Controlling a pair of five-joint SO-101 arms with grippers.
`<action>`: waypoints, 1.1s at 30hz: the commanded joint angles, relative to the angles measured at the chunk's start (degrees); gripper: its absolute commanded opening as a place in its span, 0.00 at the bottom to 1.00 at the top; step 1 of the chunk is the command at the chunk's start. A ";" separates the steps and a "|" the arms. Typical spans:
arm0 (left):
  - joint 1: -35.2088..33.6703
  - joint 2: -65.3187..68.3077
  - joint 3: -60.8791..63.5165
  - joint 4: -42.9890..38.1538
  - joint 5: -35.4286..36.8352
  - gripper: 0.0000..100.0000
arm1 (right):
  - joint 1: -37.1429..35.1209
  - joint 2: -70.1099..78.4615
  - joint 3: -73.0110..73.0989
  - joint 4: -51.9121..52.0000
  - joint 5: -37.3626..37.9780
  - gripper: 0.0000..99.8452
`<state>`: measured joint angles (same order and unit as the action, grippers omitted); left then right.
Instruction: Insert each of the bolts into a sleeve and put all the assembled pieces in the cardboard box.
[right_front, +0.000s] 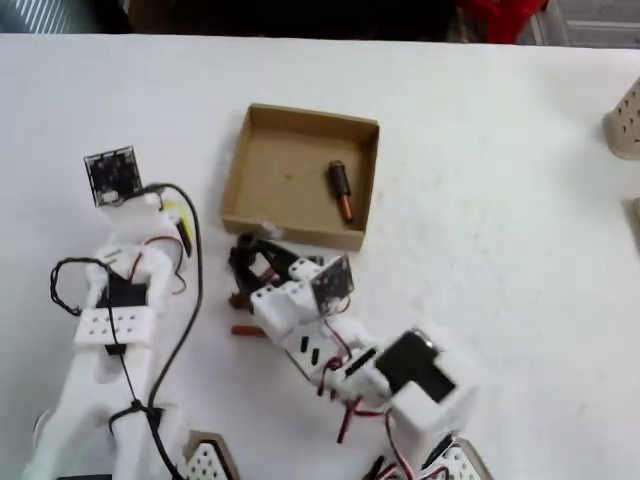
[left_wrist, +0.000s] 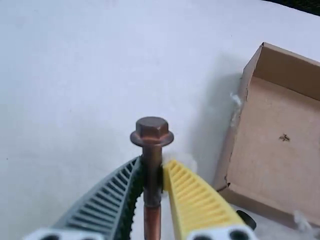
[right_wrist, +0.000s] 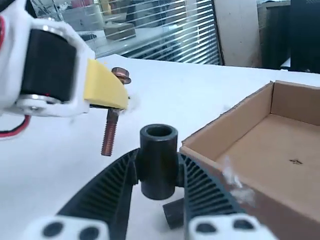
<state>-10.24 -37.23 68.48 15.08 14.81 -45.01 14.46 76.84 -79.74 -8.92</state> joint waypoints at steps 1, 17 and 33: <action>-0.31 -2.42 -0.62 -2.29 0.09 0.02 | -2.07 4.97 -2.37 -8.92 -0.35 0.02; 7.43 -19.47 7.30 -10.46 -9.67 0.02 | -3.03 9.71 -4.75 -10.51 -0.18 0.02; 15.87 -47.08 13.36 2.29 -2.37 0.02 | -3.12 9.80 -4.48 -10.15 -0.18 0.02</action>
<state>3.91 -82.86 86.68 12.62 7.34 -47.91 24.57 73.58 -89.05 -8.92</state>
